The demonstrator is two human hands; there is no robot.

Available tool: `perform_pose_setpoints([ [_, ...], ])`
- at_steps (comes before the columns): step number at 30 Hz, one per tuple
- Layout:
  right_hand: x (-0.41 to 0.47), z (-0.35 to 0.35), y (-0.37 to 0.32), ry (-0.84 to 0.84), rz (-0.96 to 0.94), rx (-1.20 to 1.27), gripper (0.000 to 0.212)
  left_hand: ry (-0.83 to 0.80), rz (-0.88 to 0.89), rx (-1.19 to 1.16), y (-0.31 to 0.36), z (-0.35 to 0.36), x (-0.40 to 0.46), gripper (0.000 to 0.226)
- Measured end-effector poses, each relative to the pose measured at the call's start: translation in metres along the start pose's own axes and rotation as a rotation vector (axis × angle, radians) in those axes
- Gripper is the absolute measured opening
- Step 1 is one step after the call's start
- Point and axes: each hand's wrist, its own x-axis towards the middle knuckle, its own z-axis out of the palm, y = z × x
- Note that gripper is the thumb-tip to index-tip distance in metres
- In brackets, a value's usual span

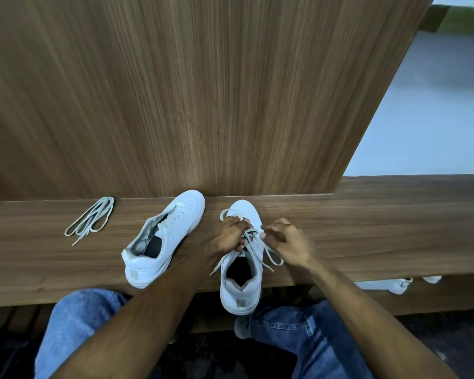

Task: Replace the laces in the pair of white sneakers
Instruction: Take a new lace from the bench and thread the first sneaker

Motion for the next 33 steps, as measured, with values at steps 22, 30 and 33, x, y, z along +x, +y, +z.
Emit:
perform_pose_setpoints([
  [22,0.004,0.043,-0.011,0.062,0.031,0.319,0.047,0.061,-0.107,-0.118,-0.003,-0.002,0.011,0.025],
  [30,0.015,0.052,-0.009,0.047,-0.044,0.321,0.028,0.028,-0.086,0.001,0.005,-0.008,0.009,0.022],
  [33,0.018,0.056,-0.006,0.073,-0.012,0.425,0.019,0.076,0.151,0.372,-0.004,-0.022,0.017,0.036],
])
